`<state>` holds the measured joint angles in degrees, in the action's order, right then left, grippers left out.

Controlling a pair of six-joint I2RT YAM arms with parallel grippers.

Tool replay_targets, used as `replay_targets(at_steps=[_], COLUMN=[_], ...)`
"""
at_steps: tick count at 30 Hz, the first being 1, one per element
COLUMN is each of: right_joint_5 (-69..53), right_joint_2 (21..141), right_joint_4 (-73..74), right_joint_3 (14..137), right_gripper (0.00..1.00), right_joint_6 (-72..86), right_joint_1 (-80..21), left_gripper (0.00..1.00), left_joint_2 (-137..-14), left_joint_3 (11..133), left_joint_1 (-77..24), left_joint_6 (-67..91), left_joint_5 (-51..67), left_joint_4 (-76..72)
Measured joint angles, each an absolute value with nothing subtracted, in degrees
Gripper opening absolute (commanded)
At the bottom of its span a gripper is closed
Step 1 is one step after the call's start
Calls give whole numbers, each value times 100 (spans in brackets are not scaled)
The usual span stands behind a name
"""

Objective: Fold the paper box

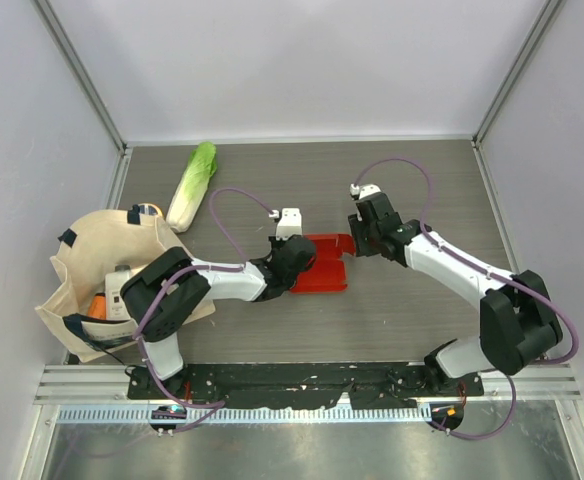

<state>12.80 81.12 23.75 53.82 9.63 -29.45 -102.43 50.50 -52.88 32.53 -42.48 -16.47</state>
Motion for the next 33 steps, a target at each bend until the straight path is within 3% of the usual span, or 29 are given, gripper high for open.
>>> replay_targets(at_steps=[7,15,18,33], right_joint_5=[862,777,768,578], right_joint_2=[8488,8901,8823,8661], right_joint_4=[1619,1374,1422,1929], right_joint_3=[5356,5347,5347,5426], right_gripper=[42,8,1,1], right_joint_6=[467,493,805,3448], right_joint_1=[-2945,-3000,-3109,-3181], left_gripper=[0,0,0,0], left_joint_2=[-10243,-10243,-10243,-10243], left_joint_3=[5039,5035,5035,5035], left_joint_1=[-5286,-5288,-5286,-5299], left_joint_6=[3162,3087,3072,2945], left_joint_5=[-4237,-4233,-4239,-4246], left_joint_4=[-1726,-1737,-1761,-1898])
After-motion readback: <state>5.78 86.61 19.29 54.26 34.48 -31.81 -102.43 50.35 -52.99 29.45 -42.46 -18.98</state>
